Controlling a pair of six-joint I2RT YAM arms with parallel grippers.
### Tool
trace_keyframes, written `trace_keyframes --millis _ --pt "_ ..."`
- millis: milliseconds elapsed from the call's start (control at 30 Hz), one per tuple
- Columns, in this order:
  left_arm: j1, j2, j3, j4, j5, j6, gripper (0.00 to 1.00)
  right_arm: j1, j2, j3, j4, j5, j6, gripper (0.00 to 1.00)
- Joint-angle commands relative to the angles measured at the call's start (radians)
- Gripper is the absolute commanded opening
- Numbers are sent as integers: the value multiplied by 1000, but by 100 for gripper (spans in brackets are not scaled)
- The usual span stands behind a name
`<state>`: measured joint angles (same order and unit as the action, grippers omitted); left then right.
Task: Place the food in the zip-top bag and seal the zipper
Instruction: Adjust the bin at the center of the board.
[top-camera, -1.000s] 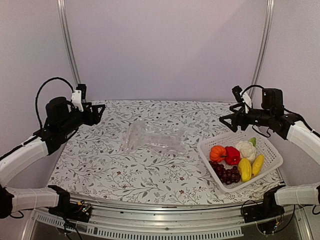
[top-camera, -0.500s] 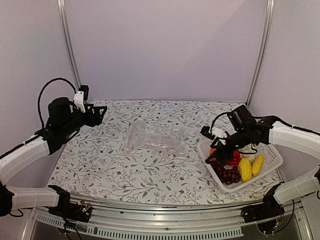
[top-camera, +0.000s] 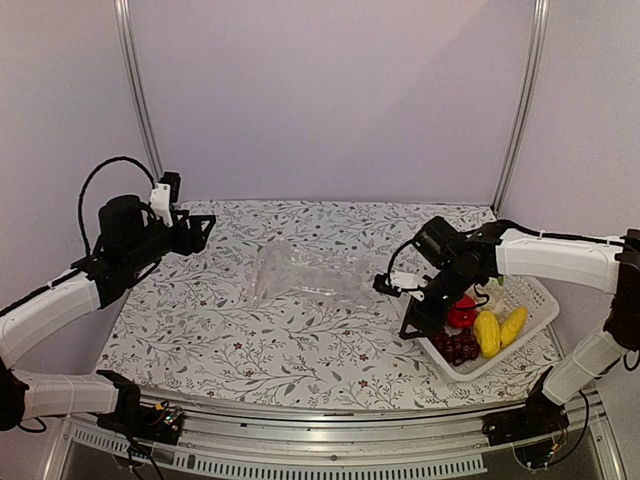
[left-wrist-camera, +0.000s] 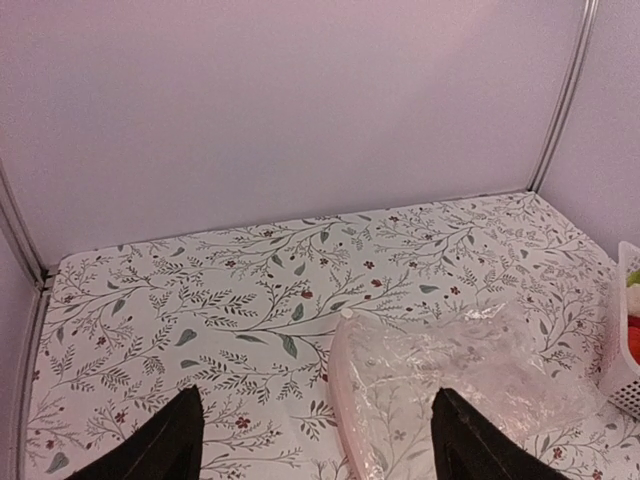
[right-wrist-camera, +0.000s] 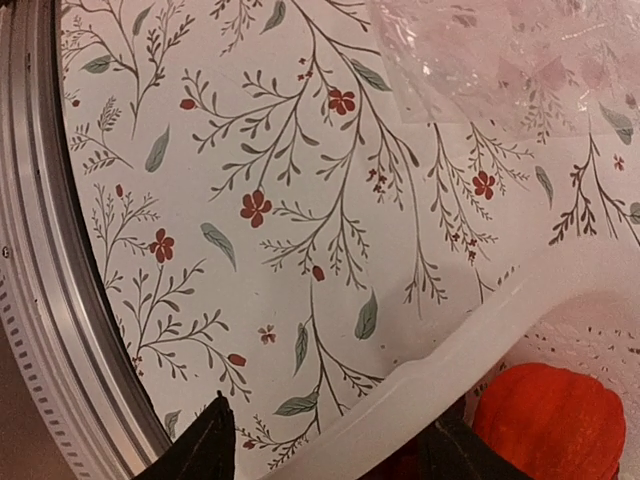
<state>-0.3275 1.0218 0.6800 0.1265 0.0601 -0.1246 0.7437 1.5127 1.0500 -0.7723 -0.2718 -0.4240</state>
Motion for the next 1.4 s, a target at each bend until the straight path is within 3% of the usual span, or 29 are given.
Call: trace_keyframes --millis 0,233,433,600,700,767,900,1000,1200,1367 --pt "-13 -7 21 -25 11 8 78 26 67 54 -54 53 -36 50" --pt "-14 -9 21 -25 21 -1 78 29 47 40 -62 82 -95 35" --pt "-13 2 24 -32 15 -8 79 29 -49 -71 -77 126 -203 18" --pt "-13 46 35 -55 0 -46 80 29 -163 -172 -53 172 -304 13" --pt "-12 117 59 -92 1 -141 83 28 -206 -199 -46 166 -335 10" --pt "-11 178 73 -115 20 -227 84 29 -235 -208 -37 170 -344 15" --pt "-6 316 109 -170 106 -361 81 28 -272 -161 -52 128 -328 40" --pt "30 393 139 -219 123 -414 75 25 -318 -93 -84 32 -292 52" --pt "103 517 156 -223 242 -472 58 -23 -379 -17 -126 -101 -244 57" --pt "116 627 187 -231 325 -477 52 -36 -396 24 -123 -147 -220 57"
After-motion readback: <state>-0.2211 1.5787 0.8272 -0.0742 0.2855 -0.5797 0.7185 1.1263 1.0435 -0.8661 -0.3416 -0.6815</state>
